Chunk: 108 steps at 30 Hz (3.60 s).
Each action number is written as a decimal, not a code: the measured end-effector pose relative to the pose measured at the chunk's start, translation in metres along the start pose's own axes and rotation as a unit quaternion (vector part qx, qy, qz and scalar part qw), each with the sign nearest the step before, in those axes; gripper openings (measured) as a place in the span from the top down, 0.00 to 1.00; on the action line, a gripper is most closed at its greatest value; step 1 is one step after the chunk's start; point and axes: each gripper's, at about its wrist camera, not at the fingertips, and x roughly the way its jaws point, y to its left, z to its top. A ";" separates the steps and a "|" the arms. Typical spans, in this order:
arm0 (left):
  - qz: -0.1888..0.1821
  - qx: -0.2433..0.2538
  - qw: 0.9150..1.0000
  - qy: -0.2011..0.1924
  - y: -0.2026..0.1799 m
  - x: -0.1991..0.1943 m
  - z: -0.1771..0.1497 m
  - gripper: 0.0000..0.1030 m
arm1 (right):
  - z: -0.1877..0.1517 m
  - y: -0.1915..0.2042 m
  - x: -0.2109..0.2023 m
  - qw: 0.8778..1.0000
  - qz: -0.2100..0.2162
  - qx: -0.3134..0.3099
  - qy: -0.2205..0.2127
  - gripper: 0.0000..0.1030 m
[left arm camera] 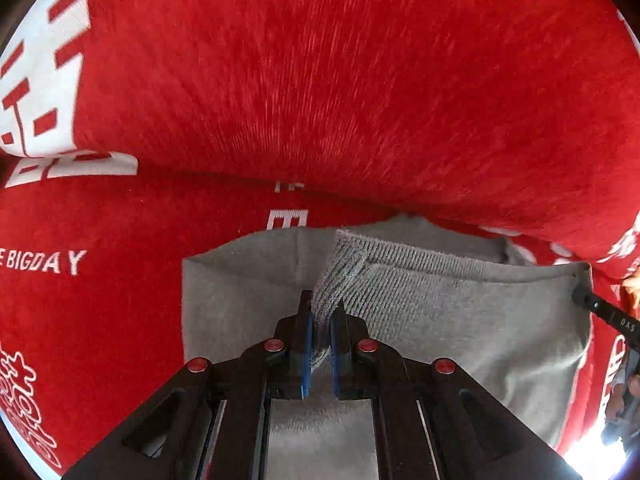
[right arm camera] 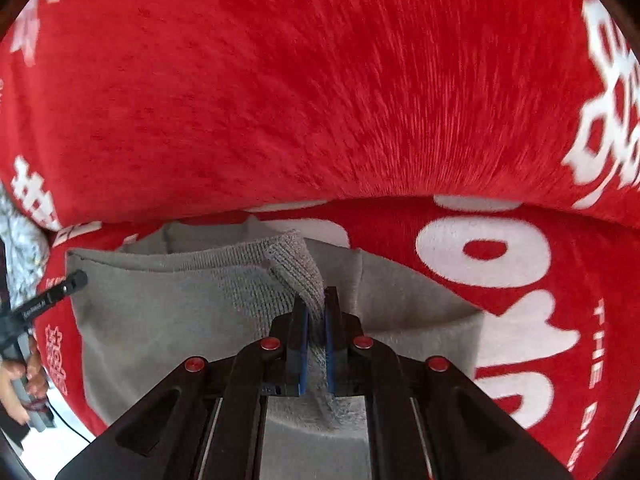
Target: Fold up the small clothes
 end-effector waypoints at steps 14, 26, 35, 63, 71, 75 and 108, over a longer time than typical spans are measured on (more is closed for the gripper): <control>0.107 0.008 0.994 0.001 0.034 0.025 0.018 0.37 | -0.002 -0.006 0.038 0.993 -0.100 0.070 0.001 0.70; -0.037 0.050 0.997 0.036 0.010 -0.024 -0.030 0.37 | -0.055 -0.013 -0.015 0.993 0.026 0.112 0.020 0.87; 0.004 0.013 0.999 0.051 0.009 0.011 -0.063 0.37 | -0.070 -0.029 0.011 0.991 -0.031 0.130 0.017 0.93; -0.072 -0.037 0.985 0.154 0.055 -0.024 -0.148 0.87 | -0.199 -0.076 -0.049 0.937 0.085 0.333 0.066 0.91; -0.046 -0.014 0.988 0.148 0.050 -0.024 -0.166 0.87 | -0.204 -0.071 -0.025 0.960 0.029 0.262 0.100 0.90; -0.025 0.012 0.988 0.153 0.054 -0.042 -0.170 0.87 | -0.205 -0.065 -0.039 0.961 0.006 0.255 0.107 0.81; 0.047 0.064 0.991 0.107 0.007 -0.015 -0.071 0.87 | -0.151 -0.053 -0.034 0.959 0.052 0.277 0.033 0.58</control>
